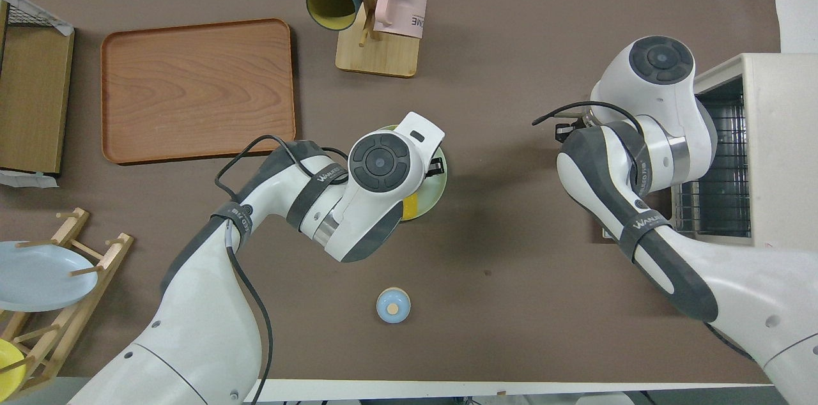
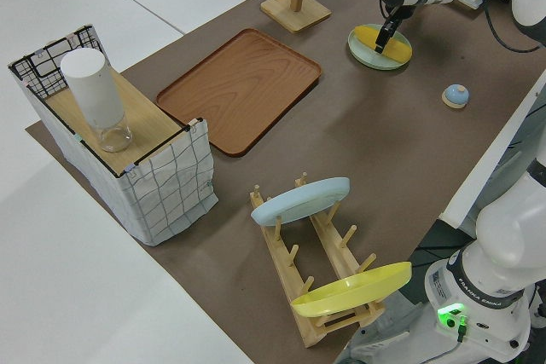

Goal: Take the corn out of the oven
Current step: 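Grasp the yellow corn with the left gripper and lift it off, then place the corn on the wooden tray while the right gripper returns oven-ward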

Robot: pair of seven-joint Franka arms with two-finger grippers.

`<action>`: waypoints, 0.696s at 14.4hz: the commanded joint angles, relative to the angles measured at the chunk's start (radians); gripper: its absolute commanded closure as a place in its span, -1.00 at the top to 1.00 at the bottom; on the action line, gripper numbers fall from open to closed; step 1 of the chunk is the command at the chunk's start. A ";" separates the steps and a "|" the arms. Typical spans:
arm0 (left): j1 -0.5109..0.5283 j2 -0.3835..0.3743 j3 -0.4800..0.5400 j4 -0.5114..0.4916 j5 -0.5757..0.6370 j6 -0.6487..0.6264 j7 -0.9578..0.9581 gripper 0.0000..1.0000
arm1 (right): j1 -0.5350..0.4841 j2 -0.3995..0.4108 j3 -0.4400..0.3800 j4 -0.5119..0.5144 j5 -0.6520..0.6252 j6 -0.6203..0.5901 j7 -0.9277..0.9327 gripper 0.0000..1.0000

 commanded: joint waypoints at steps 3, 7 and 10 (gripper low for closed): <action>0.061 -0.009 0.022 0.110 0.038 -0.171 0.025 -1.00 | -0.032 -0.038 0.016 -0.076 -0.152 0.048 -0.048 -1.00; 0.316 -0.058 0.021 0.130 0.038 -0.267 0.383 -0.99 | -0.035 -0.020 0.016 0.029 -0.195 -0.093 -0.134 -1.00; 0.486 -0.048 0.021 0.124 0.028 -0.259 0.644 -0.99 | -0.054 -0.030 0.018 0.151 -0.189 -0.237 -0.243 -1.00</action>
